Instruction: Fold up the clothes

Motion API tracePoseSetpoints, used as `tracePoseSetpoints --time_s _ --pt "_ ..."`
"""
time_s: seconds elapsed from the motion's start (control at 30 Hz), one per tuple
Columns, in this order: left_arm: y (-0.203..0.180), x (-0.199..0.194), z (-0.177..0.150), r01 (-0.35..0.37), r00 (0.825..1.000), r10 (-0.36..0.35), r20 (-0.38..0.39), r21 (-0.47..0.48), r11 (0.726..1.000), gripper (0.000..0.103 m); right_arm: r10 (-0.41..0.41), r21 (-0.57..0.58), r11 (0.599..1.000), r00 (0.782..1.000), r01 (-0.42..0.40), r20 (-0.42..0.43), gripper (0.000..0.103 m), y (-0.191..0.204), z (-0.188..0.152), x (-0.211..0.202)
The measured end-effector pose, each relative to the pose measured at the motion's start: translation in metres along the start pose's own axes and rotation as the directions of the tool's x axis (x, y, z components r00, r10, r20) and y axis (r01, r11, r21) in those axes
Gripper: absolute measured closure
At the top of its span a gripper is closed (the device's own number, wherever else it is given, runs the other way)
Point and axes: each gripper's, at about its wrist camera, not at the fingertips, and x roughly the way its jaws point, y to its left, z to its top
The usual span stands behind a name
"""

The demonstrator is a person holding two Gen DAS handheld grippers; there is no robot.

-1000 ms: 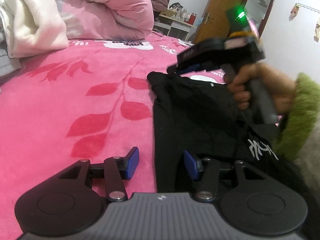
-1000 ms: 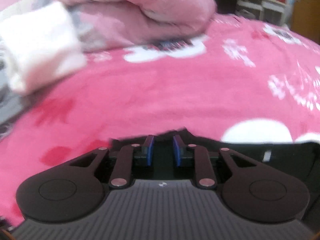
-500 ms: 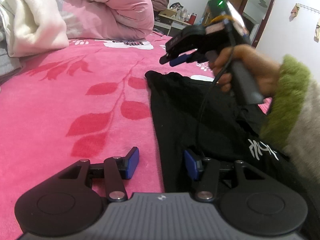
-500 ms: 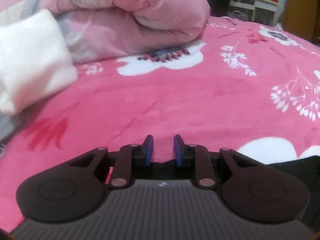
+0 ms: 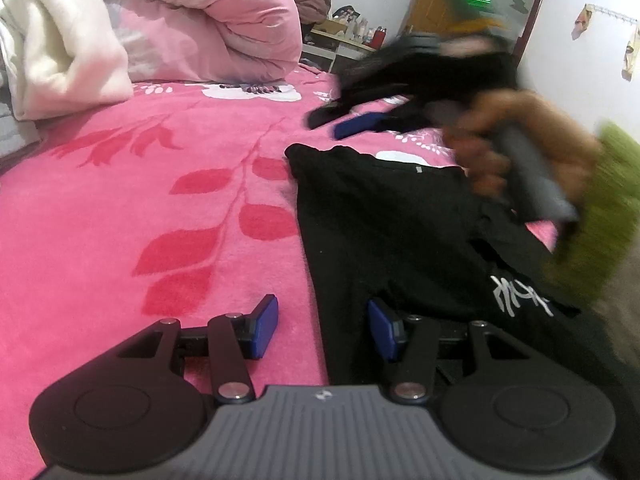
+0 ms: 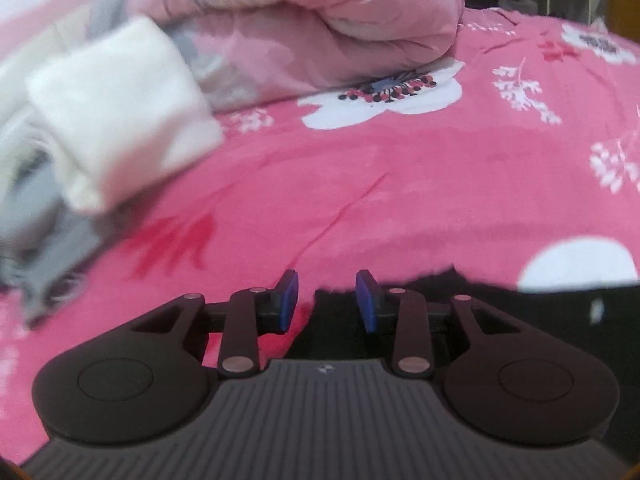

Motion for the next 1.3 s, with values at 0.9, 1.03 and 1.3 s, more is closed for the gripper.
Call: tracePoseSetpoints --time_s 0.9,1.03,1.3 --pt "-0.033 -0.007 -0.009 -0.088 0.996 0.086 0.021 0.314 0.945 0.097 0.004 -0.548 0.836 1.000 -0.018 -0.026 0.097 0.067 -0.154 -0.078" --pt "-0.031 -0.012 -0.008 -0.086 0.996 0.085 0.017 0.323 0.942 0.098 0.007 -0.575 0.818 1.000 -0.013 -0.013 0.100 0.074 -0.160 -0.085" --pt "-0.022 -0.022 -0.004 -0.060 0.998 0.062 0.002 0.307 0.950 0.097 -0.009 -0.605 0.796 1.000 0.003 -0.006 0.101 0.088 -0.170 -0.094"
